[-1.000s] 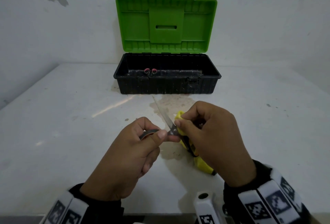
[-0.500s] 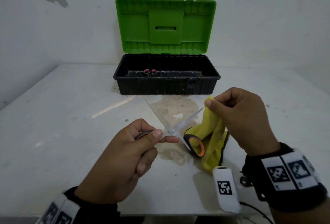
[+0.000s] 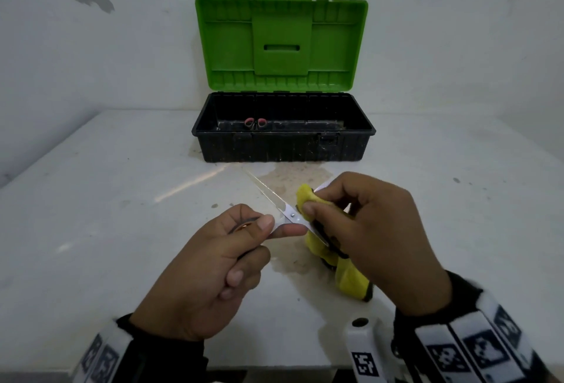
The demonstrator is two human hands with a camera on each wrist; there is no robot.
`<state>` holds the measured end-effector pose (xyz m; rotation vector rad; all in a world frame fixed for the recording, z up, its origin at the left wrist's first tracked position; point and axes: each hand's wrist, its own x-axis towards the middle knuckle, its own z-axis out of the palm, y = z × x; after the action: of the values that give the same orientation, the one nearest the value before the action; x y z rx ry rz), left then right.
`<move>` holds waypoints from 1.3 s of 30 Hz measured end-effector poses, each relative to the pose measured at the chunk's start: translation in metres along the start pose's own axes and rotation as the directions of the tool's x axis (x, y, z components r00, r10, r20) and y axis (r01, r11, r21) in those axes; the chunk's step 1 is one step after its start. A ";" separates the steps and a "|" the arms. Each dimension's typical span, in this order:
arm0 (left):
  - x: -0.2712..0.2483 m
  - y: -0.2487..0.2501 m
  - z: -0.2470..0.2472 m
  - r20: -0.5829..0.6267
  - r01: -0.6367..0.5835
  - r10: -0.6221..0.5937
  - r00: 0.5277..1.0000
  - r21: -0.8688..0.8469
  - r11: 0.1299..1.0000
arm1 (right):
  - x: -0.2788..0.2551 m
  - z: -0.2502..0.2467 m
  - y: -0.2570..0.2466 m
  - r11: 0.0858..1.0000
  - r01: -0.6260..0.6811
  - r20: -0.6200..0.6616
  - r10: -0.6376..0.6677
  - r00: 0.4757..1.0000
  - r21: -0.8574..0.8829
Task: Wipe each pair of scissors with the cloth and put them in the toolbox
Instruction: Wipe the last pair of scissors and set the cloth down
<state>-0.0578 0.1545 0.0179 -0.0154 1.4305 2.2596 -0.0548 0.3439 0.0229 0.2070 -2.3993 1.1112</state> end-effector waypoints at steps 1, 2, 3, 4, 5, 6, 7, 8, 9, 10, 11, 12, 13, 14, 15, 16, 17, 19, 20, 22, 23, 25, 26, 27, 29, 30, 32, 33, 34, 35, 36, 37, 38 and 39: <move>-0.001 0.000 -0.001 0.006 0.002 -0.002 1.000 0.003 1.000 | 0.001 0.000 0.001 0.999 -0.036 -0.003 0.036 0.999 0.029; -0.001 0.000 -0.001 0.007 0.002 -0.002 1.000 0.011 1.000 | 0.003 -0.001 0.001 0.994 -0.077 -0.003 0.077 0.997 0.072; -0.001 0.000 -0.001 0.005 0.000 0.000 1.000 0.017 1.000 | 0.004 -0.002 0.002 0.985 -0.118 -0.003 0.119 0.993 0.123; -0.001 0.000 -0.001 0.004 -0.002 0.002 1.000 0.018 1.000 | 0.005 -0.003 0.002 0.973 -0.151 -0.005 0.155 0.988 0.172; 0.000 0.001 0.000 0.003 -0.002 0.002 1.000 0.014 1.000 | 0.005 -0.003 0.002 0.965 -0.167 -0.010 0.172 0.985 0.203; 0.000 0.001 0.000 0.005 -0.003 0.003 1.000 0.008 1.000 | 0.005 -0.002 0.001 0.968 -0.157 -0.019 0.164 0.986 0.198; 0.000 0.002 0.000 0.005 -0.006 0.006 1.000 0.008 1.000 | 0.004 0.000 0.000 0.979 -0.127 -0.024 0.133 0.991 0.158; 0.000 0.002 0.000 0.003 -0.011 0.011 1.000 0.017 1.000 | 0.003 0.001 -0.001 0.990 -0.097 -0.021 0.099 0.995 0.104; 0.000 0.002 0.000 0.001 -0.018 0.018 1.000 0.032 0.999 | 0.003 0.003 -0.001 0.995 -0.078 -0.018 0.079 0.997 0.064; 0.000 0.002 -0.001 -0.002 -0.026 0.026 1.000 0.047 0.999 | 0.003 0.003 -0.001 0.996 -0.072 -0.019 0.073 0.997 0.053; -0.001 0.001 -0.001 -0.003 -0.032 0.033 0.999 0.055 0.998 | 0.005 0.002 0.001 0.996 -0.075 -0.028 0.076 0.997 0.055; -0.001 0.001 -0.001 0.000 -0.035 0.035 0.999 0.058 0.998 | 0.007 0.001 0.004 0.996 -0.077 -0.049 0.079 0.996 0.054; -0.002 0.002 -0.001 0.006 -0.036 0.035 0.999 0.056 0.998 | 0.009 0.000 0.005 0.996 -0.077 -0.076 0.080 0.994 0.048; -0.002 0.002 -0.002 0.012 -0.034 0.033 0.999 0.053 0.998 | 0.012 -0.001 0.007 0.996 -0.077 -0.099 0.081 0.992 0.045; -0.002 0.002 -0.002 0.014 -0.031 0.031 0.999 0.052 0.998 | 0.014 -0.002 0.009 0.996 -0.079 -0.114 0.084 0.990 0.050; -0.003 0.002 -0.003 0.012 -0.027 0.026 1.000 0.051 0.998 | 0.017 -0.003 0.011 0.994 -0.086 -0.125 0.093 0.988 0.060; -0.003 0.001 -0.003 0.007 -0.021 0.020 1.000 0.053 0.998 | 0.019 -0.004 0.014 0.993 -0.098 -0.136 0.107 0.985 0.067; -0.004 0.000 -0.004 -0.003 -0.006 0.006 1.000 0.052 0.999 | 0.024 -0.008 0.021 0.990 -0.129 -0.178 0.137 0.974 0.060; -0.004 -0.001 -0.004 -0.010 0.002 -0.002 1.000 0.047 0.999 | 0.026 -0.012 0.025 0.989 -0.141 -0.203 0.149 0.968 0.053; -0.004 -0.001 -0.005 -0.027 0.012 -0.011 1.000 0.040 0.999 | 0.027 -0.021 0.027 0.989 -0.140 -0.230 0.148 0.962 0.048; -0.004 -0.001 -0.006 -0.038 0.014 -0.012 0.999 0.040 0.999 | 0.025 -0.024 0.024 0.992 -0.117 -0.229 0.125 0.966 0.045; -0.003 0.000 -0.006 -0.052 0.013 -0.011 0.999 0.039 0.999 | 0.018 -0.024 0.012 0.999 -0.043 -0.187 0.046 0.981 0.017; -0.002 0.001 -0.005 -0.051 0.012 -0.010 0.999 0.038 0.999 | 0.013 -0.021 0.005 1.000 -0.006 -0.149 0.007 0.989 0.007; -0.001 0.001 -0.004 -0.045 0.010 -0.009 0.999 0.039 0.999 | 0.009 -0.015 0.000 1.000 0.026 -0.106 -0.026 0.994 -0.001; -0.001 0.001 0.000 -0.023 0.004 -0.003 1.000 0.049 0.999 | 0.002 -0.004 -0.004 0.997 0.071 -0.051 -0.073 0.996 -0.032; -0.001 0.001 0.002 -0.010 -0.001 0.002 1.000 0.060 0.998 | 0.000 0.000 -0.003 0.996 0.076 -0.051 -0.078 0.996 -0.044; -0.003 0.002 0.003 0.010 -0.011 0.010 1.000 0.081 0.997 | 0.000 0.002 0.001 0.998 0.048 -0.088 -0.051 0.995 -0.037; -0.004 0.002 0.003 0.017 -0.016 0.014 1.000 0.088 0.996 | 0.002 0.002 0.003 0.999 0.030 -0.110 -0.034 0.993 -0.034; -0.005 0.002 0.002 0.020 -0.020 0.018 1.000 0.094 0.995 | 0.005 0.000 0.006 0.999 0.015 -0.129 -0.020 0.991 -0.038; -0.005 0.003 0.001 0.020 -0.021 0.019 1.000 0.102 0.995 | 0.007 -0.002 0.008 0.999 -0.001 -0.144 -0.005 0.990 -0.044; -0.005 0.003 0.001 0.019 -0.021 0.019 1.000 0.111 0.994 | 0.009 -0.003 0.012 0.999 -0.017 -0.158 0.009 0.987 -0.047; -0.005 0.003 0.000 0.018 -0.021 0.019 1.000 0.118 0.993 | 0.012 -0.005 0.015 0.998 -0.031 -0.172 0.022 0.985 -0.048; -0.006 0.003 0.000 0.014 -0.025 0.024 1.000 0.125 0.992 | 0.014 -0.007 0.018 0.998 -0.045 -0.185 0.034 0.982 -0.051; -0.006 0.004 0.000 0.005 -0.034 0.034 0.999 0.131 0.991 | 0.016 -0.009 0.021 0.997 -0.061 -0.196 0.049 0.979 -0.055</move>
<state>-0.0543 0.1504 0.0228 0.0538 1.5869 2.1864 -0.0719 0.3654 0.0215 0.0105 -2.2719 1.0310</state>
